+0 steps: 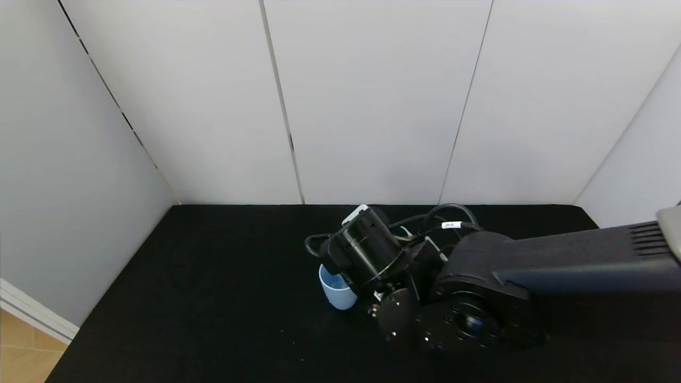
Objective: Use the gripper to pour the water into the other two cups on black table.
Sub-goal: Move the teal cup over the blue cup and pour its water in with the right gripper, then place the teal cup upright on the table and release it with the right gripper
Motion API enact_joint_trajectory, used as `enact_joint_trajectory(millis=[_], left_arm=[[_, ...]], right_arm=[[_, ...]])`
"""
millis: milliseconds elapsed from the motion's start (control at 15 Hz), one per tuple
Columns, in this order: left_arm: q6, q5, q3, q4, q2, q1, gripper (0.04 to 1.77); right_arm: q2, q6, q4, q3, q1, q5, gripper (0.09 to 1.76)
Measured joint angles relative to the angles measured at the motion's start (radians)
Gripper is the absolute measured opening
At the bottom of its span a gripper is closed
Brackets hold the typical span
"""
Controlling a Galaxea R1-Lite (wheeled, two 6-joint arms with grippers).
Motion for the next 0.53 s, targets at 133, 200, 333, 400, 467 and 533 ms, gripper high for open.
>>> enact_joint_trajectory(millis=[133, 200, 333, 400, 467, 533], left_arm=[[0.000, 0.000, 0.000, 0.000, 0.000, 0.000, 1.72], [0.000, 0.000, 0.000, 0.000, 0.000, 0.000, 1.72], [0.000, 0.000, 0.000, 0.000, 0.000, 0.001, 1.72], [0.000, 0.000, 0.000, 0.000, 0.000, 0.001, 1.72], [0.000, 0.000, 0.000, 0.000, 0.000, 0.001, 1.72], [0.000, 0.000, 0.000, 0.000, 0.000, 0.000, 1.72]], right_arm=[[-0.066, 0.150, -0.001, 0.091, -0.013, 0.065, 1.19], [-0.098, 0.200, -0.002, 0.125, -0.024, 0.093, 1.19], [-0.157, 0.330, -0.003, 0.196, -0.044, 0.124, 1.19], [-0.177, 0.398, -0.004, 0.223, -0.052, 0.127, 1.19], [-0.194, 0.454, -0.003, 0.251, -0.060, 0.129, 1.19], [-0.208, 0.484, -0.004, 0.270, -0.069, 0.132, 1.19]])
